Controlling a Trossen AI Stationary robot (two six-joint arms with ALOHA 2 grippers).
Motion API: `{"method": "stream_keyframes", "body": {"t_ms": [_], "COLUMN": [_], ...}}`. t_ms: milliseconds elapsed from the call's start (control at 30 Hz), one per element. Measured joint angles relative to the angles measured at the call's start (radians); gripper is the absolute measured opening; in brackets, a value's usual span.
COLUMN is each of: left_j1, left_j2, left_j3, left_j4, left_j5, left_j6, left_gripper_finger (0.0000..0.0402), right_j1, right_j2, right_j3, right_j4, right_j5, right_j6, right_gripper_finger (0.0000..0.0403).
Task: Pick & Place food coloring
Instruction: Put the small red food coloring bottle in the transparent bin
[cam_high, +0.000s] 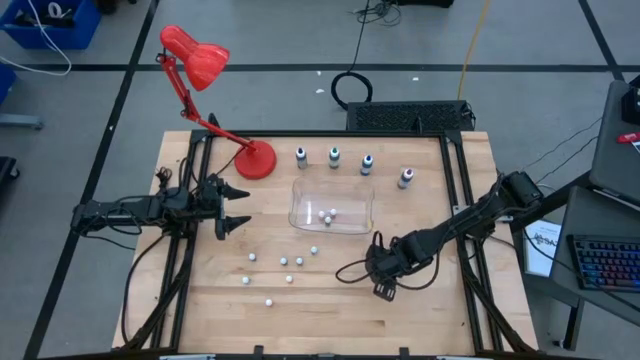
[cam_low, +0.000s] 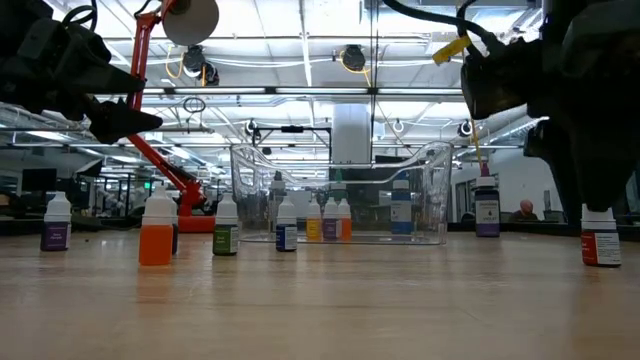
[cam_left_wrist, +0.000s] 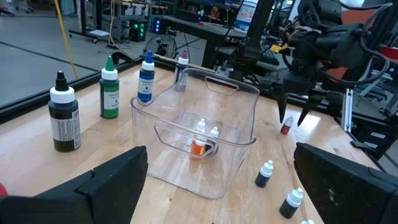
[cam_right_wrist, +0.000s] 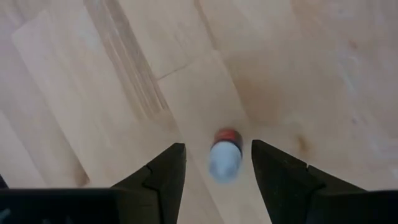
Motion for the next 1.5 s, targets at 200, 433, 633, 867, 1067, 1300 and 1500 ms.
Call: {"method": "stream_keyframes", "body": {"t_ms": [200, 433, 633, 867, 1067, 1300, 1500], "left_j1": [0.0, 0.0, 0.0, 0.0, 0.0, 0.0, 0.0], "left_j2": [0.0, 0.0, 0.0, 0.0, 0.0, 0.0, 0.0], "left_j3": [0.0, 0.0, 0.0, 0.0, 0.0, 0.0, 0.0], "left_j4": [0.0, 0.0, 0.0, 0.0, 0.0, 0.0, 0.0], "left_j5": [0.0, 0.0, 0.0, 0.0, 0.0, 0.0, 0.0], "left_j6": [0.0, 0.0, 0.0, 0.0, 0.0, 0.0, 0.0], "left_gripper_finger": [0.0399, 0.0399, 0.0399, 0.0399, 0.0399, 0.0399, 0.0399], "right_j1": [0.0, 0.0, 0.0, 0.0, -0.003, -0.003, -0.016], "right_j2": [0.0, 0.0, 0.0, 0.0, 0.0, -0.002, -0.008], "right_j3": [-0.027, -0.027, -0.027, -0.027, -0.027, -0.027, -0.02], "right_j4": [0.034, 0.034, 0.03, 0.03, 0.03, 0.032, 0.026], "right_j5": [-0.02, -0.017, -0.015, -0.013, -0.012, 0.008, 0.015], "right_j6": [-0.006, -0.007, -0.007, -0.003, -0.006, -0.055, -0.105], "right_gripper_finger": [0.0171, 0.0171, 0.0171, 0.0154, 0.009, 0.0044, 0.0044]}}
